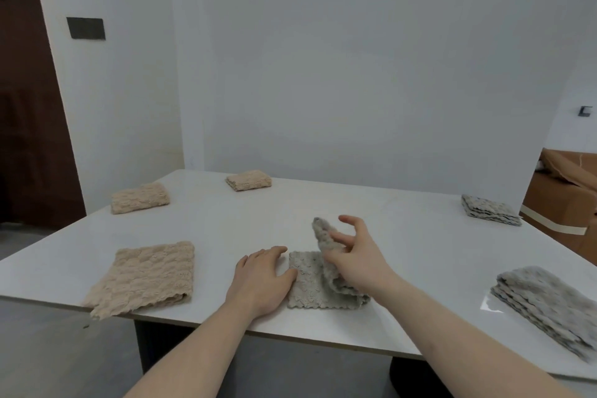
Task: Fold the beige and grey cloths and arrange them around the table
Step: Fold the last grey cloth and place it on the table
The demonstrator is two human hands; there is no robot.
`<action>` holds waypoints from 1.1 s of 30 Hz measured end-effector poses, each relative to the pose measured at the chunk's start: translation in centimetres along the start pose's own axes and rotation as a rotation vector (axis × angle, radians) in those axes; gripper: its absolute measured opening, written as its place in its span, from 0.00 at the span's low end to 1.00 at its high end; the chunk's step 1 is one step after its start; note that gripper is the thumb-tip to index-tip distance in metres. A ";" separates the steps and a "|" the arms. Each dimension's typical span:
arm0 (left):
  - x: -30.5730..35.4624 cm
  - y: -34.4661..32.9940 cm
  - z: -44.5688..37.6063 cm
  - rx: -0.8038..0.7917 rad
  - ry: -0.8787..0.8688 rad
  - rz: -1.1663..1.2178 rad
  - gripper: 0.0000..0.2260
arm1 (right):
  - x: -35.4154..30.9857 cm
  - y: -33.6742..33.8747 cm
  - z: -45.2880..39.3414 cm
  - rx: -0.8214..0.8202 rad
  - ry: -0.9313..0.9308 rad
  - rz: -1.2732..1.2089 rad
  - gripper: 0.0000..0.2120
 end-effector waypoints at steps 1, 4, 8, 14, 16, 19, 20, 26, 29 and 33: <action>0.0 0.2 0.0 0.009 0.003 0.028 0.25 | 0.1 -1.0 0.2 -0.041 0.018 0.028 0.29; -0.2 0.5 -0.1 0.016 0.012 0.105 0.21 | 0.5 -3.1 0.8 -0.140 0.037 0.027 0.31; -0.1 0.6 -0.2 0.011 0.000 0.167 0.17 | -0.2 -0.5 1.1 0.060 0.136 0.005 0.23; -1.2 0.3 -0.7 0.020 0.074 0.225 0.19 | 2.4 3.5 2.4 0.132 0.240 0.385 0.14; -1.2 0.2 -0.9 0.024 0.076 0.244 0.20 | 4.4 3.0 2.8 0.041 0.225 0.474 0.15; -1.2 0.2 -1.0 0.025 0.038 0.286 0.16 | 5.3 2.5 3.1 -0.041 0.208 0.530 0.24; -1.2 0.1 -1.0 0.018 0.025 0.308 0.13 | 5.4 2.2 3.1 -0.067 0.209 0.555 0.26; -1.1 -0.1 -1.0 0.018 -0.003 0.293 0.09 | 5.8 0.8 2.9 -0.196 0.178 0.736 0.27; -1.1 0.3 -0.8 0.060 -0.003 0.332 0.09 | 6.0 0.5 2.9 -0.231 0.147 0.800 0.27; 0.1 1.0 0.4 0.050 -0.111 0.337 0.18 | 6.4 0.3 3.0 -0.265 0.111 0.818 0.28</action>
Point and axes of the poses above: each hand's wrist, its own z-axis away from the middle knuckle, its own y-axis out of the back of the hand, x = y × z, the point moved 9 cm from there along -z, towards the middle knuckle, and after that the axes turned 7 degrees about y, right-handed, at the moved point
